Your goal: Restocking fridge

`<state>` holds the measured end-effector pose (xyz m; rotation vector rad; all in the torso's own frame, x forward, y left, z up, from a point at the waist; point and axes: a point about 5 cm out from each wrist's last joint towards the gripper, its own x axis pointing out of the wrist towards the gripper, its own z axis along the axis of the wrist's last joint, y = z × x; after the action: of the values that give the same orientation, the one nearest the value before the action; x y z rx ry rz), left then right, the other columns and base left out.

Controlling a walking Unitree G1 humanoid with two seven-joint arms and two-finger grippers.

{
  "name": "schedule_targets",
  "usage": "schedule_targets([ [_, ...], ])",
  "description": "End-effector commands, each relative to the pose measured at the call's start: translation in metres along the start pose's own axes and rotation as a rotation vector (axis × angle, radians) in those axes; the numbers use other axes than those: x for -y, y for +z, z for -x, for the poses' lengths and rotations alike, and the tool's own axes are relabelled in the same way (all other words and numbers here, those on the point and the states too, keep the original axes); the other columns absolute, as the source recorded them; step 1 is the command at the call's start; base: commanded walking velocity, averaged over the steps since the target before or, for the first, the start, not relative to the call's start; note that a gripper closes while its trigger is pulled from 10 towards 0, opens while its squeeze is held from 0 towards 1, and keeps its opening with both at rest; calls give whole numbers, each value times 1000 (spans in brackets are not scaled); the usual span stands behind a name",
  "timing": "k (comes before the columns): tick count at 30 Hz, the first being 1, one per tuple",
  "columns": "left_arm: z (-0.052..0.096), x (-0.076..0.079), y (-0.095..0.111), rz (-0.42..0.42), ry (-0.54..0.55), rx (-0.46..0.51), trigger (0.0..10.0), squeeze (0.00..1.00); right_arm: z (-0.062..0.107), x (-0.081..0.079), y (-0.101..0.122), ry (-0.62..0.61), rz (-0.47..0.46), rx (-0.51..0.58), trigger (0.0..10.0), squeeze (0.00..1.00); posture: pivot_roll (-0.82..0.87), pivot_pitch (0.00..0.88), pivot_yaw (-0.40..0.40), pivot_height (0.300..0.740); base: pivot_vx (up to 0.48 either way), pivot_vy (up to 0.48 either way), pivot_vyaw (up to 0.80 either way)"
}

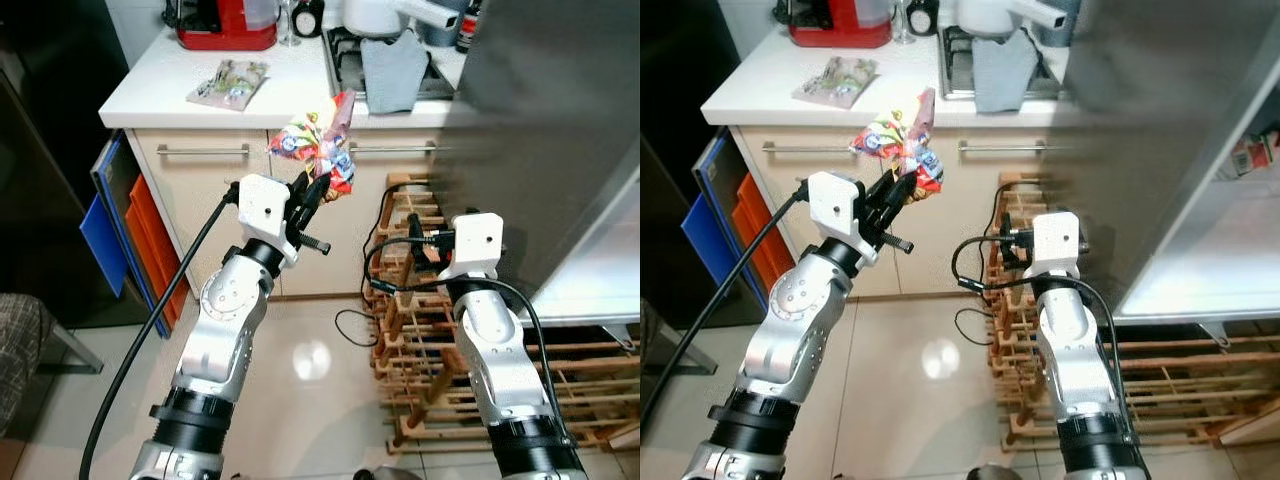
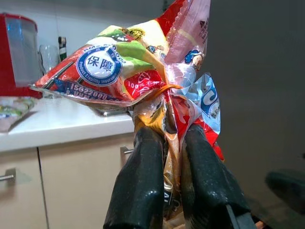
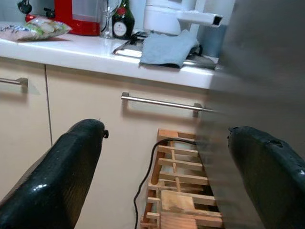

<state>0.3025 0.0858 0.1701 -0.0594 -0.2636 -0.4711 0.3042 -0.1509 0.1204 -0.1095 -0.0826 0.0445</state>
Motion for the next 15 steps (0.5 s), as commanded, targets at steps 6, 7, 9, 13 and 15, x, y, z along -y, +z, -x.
schedule_targets([
  [6, 0, -2, 2, 12, 0, 13, 10000, 0, 0, 2, 0, -2, -5, 7, 10000, 0, -96, 0, 12, 740, 0, 0, 0],
  [7, 1, -3, 1, 14, 2, 8, 10000, 0, 0, 2, -1, -3, -5, 5, 10000, 0, -96, 0, 12, 740, 0, 0, 0],
  [9, 2, -3, -2, 2, 3, -11, 10000, 0, 2, 4, -2, -6, -4, 0, 10000, 0, -102, 0, 11, 740, 0, 0, 0],
  [13, 1, -3, -4, -2, 9, -25, 10000, 0, 3, 7, -4, -14, -2, -10, 10000, 0, -106, 0, 11, 740, -421, 0, 0],
  [15, 1, -3, -2, 6, 13, -9, 10000, 0, 3, 7, -4, -16, -1, -10, 10000, 0, -107, 0, 10, 740, -439, 0, 0],
])
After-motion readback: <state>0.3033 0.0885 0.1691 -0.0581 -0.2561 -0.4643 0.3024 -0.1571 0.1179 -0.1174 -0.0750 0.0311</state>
